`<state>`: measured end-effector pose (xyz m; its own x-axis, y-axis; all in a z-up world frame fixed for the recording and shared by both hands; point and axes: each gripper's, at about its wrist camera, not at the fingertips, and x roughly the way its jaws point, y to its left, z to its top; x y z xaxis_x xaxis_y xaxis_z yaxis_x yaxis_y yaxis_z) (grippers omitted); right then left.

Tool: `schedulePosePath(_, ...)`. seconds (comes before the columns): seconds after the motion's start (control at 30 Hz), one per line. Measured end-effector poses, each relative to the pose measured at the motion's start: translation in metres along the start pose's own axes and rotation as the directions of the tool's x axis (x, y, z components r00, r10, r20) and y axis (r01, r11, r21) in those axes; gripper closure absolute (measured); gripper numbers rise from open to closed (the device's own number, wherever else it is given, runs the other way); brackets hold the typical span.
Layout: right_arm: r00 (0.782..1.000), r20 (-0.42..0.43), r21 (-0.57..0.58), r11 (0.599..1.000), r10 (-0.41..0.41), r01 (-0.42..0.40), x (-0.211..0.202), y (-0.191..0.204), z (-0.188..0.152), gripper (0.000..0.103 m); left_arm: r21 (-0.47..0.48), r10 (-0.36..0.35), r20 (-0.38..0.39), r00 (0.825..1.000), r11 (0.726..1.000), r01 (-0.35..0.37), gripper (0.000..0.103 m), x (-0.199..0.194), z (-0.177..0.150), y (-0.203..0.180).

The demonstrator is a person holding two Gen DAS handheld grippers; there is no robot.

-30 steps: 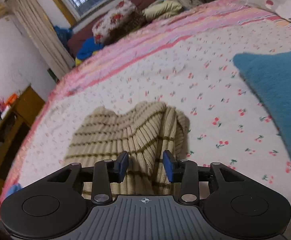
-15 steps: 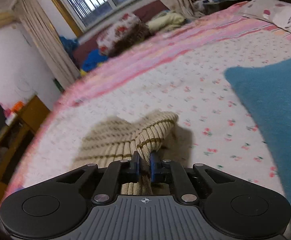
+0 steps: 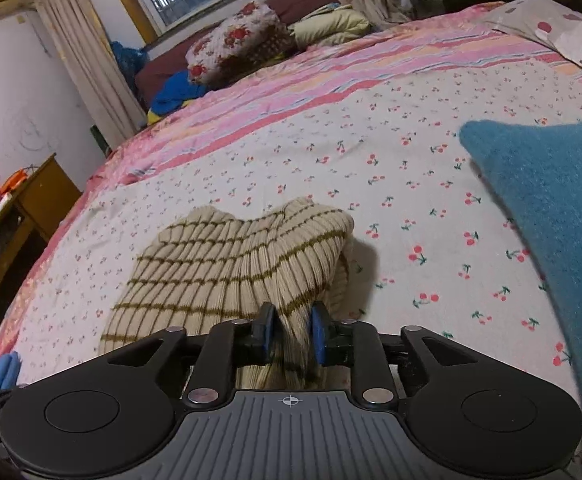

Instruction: Fold small clothes

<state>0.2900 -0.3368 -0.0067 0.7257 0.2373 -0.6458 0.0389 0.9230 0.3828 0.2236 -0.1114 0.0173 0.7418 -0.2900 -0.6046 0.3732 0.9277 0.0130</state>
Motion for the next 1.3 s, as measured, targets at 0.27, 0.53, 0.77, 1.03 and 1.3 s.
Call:
schedulePosePath(0.27, 0.998, 0.027, -0.082, 0.995, -0.05, 0.052, 0.001, 0.006, 0.0, 0.079, -0.015, 0.055, -0.012, 0.998, 0.998, -0.055, 0.074, 0.052, 0.039, 0.011)
schedulePosePath(0.53, 0.998, 0.009, -0.136, 0.989, -0.065, 0.066, 0.006, 0.01, -0.006, 0.076, -0.047, 0.085, -0.08, 0.993, 0.995, -0.089, 0.07, 0.069, 0.039, 0.02)
schedulePosePath(0.77, 0.993, 0.088, -0.222, 0.97, -0.08, 0.098, -0.033, 0.026, -0.007, 0.076, -0.11, 0.049, -0.044, 0.998, 0.992, -0.054, 0.071, 0.023, 0.031, 0.028)
schedulePosePath(1.03, 0.998, 0.041, -0.248, 0.967, -0.048, 0.057, -0.06, 0.037, -0.025, 0.075, -0.11, 0.037, -0.106, 0.994, 0.993, -0.049, 0.07, 0.014, 0.01, 0.028)
schedulePosePath(1.3, 0.989, -0.065, -0.313, 0.944, -0.134, 0.107, -0.017, 0.037, -0.052, 0.072, -0.056, 0.075, -0.161, 0.984, 0.995, -0.085, 0.069, 0.031, 0.0, 0.017)
